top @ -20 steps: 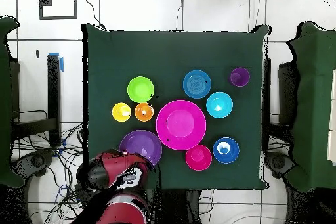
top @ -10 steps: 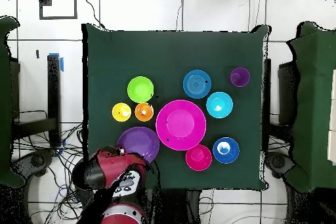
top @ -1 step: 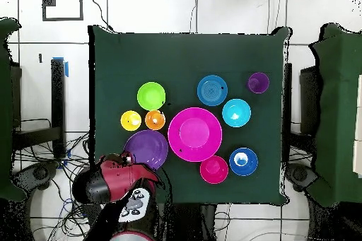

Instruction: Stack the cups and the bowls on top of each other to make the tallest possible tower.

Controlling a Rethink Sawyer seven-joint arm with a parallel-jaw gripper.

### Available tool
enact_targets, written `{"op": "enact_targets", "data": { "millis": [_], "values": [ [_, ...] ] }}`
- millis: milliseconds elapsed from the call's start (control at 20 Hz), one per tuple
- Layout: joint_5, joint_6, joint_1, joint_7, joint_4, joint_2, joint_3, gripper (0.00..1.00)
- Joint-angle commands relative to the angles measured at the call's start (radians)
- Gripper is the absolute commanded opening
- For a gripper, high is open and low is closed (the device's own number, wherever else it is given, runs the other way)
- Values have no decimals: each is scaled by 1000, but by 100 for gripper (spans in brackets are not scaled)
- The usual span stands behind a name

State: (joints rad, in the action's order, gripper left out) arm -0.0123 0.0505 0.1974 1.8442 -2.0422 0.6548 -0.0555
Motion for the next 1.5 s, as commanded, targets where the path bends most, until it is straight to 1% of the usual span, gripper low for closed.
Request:
{"op": "enact_targets", "data": {
  "millis": [50, 450, 650, 850, 1100, 1200, 1350, 1500],
  "values": [
    [43, 81, -1, 173, -28, 7, 85, 0],
    [30, 81, -25, 175, -42, 17, 104, 0],
    [28, 100, -35, 174, -59, 46, 113, 0],
    [29, 122, -49, 173, -93, 95, 127, 0],
    [26, 129, -78, 167, -128, 131, 155, 0],
    [27, 139, -97, 164, -153, 158, 174, 0],
    [29, 161, -106, 161, -175, 199, 181, 0],
    [28, 163, -116, 157, -174, 198, 190, 0]
  ]
}}
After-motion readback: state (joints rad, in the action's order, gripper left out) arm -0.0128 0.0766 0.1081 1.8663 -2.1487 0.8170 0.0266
